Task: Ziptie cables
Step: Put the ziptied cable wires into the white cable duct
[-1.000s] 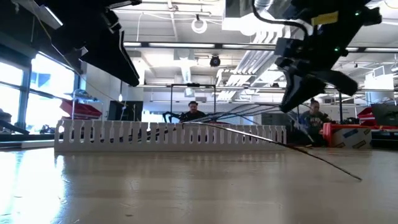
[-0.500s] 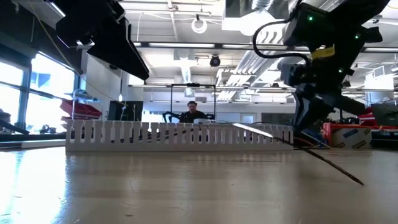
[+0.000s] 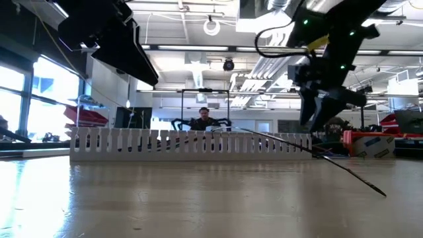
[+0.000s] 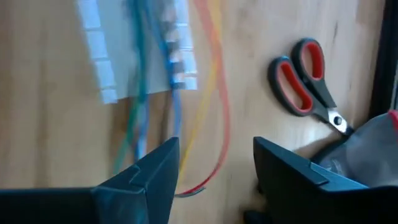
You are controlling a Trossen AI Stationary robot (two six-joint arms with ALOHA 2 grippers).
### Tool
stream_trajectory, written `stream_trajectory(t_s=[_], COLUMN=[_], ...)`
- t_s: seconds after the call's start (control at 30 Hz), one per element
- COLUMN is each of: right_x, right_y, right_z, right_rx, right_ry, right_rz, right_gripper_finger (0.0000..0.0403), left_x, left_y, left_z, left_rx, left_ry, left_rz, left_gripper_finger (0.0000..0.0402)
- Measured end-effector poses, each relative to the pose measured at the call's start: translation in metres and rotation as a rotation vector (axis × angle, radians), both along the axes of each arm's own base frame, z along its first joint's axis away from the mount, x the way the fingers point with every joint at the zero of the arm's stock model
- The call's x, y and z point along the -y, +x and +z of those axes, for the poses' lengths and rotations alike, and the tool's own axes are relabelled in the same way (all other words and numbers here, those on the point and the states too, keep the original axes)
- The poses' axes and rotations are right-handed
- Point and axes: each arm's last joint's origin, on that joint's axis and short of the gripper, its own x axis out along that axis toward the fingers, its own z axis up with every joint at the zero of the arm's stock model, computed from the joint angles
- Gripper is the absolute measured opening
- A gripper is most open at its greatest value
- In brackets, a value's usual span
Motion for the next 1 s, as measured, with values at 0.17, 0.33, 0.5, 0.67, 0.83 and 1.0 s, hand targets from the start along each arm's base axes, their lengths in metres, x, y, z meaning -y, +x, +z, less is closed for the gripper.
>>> stream_trajectory(t_s=[0.17,0.33,0.5,0.67,0.83,1.0], right_x=[0.032,0.042,0.045,0.045,0.046,0.039], right_y=[0.000,0.006,0.015,0.018,0.016,0.013], right_z=[-0.008,-0.025,-0.045,-0.053,-0.045,-0.023], right_rx=[0.045,0.019,-0.019,-0.027,-0.003,0.039], right_ry=[0.152,0.226,0.225,0.258,0.217,0.062], right_rz=[-0.015,0.026,0.021,0.025,-0.015,-0.054], right_gripper_finger=[0.0192,0.0192,0.0175,0.0107,0.0010,0.0002], left_x=[0.000,0.001,0.001,0.001,0.002,0.002], left_y=[0.000,0.000,0.001,0.001,0.001,0.002], left_z=[0.000,0.000,0.000,0.001,0.000,0.000], left_rx=[-0.005,-0.004,0.004,0.013,0.004,0.005], left_ry=[-0.008,-0.014,-0.018,-0.024,-0.040,-0.042], left_rz=[-0.004,-0.006,-0.006,-0.007,-0.016,-0.015], left_gripper_finger=[0.0138,0.0138,0.0138,0.0138,0.0138,0.0138])
